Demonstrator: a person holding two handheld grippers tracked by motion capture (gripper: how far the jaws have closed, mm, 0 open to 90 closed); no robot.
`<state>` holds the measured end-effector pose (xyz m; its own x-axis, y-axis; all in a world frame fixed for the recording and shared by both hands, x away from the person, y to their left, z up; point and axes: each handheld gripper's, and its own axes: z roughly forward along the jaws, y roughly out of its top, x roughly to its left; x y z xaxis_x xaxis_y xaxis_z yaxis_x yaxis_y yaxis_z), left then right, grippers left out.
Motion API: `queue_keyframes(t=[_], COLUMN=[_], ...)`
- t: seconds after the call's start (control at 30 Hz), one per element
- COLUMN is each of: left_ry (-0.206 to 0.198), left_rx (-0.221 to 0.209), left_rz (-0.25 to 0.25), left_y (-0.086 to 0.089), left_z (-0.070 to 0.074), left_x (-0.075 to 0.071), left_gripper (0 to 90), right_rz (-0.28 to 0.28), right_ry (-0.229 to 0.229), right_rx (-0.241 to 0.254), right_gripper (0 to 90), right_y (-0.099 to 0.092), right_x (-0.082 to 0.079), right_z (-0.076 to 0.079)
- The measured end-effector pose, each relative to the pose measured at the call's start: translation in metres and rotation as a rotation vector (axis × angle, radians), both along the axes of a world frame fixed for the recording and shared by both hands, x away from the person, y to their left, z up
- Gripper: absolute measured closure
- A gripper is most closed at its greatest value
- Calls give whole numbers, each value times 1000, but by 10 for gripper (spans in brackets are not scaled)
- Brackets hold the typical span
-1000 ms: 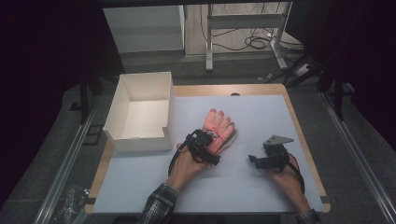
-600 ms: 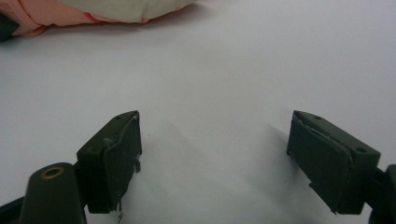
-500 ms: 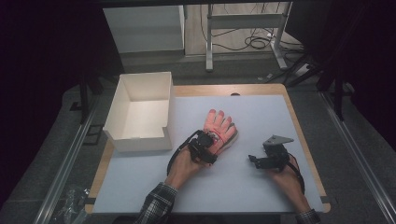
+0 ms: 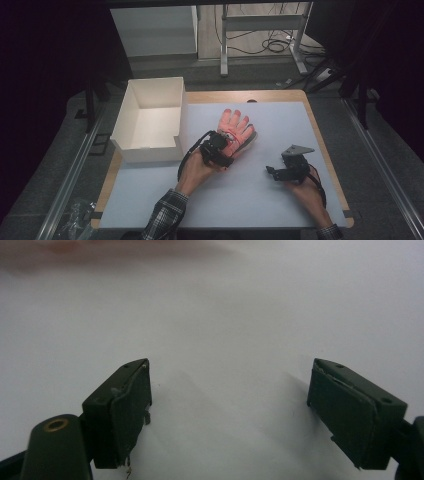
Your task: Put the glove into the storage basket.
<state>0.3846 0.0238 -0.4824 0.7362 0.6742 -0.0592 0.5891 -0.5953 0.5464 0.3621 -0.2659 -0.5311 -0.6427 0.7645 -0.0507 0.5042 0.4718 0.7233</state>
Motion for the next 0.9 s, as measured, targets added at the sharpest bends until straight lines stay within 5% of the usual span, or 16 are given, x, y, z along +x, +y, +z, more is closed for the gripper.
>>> queue_keyframes(t=[0.9], left_ry=[-31], left_rx=[4], left_rz=[107], left_y=[24], left_z=[82], left_x=[33], left_gripper=[379], right_rz=[1], right_ry=[1], right_rx=[1], right_gripper=[179], right_y=[0], right_x=[0], right_z=[0])
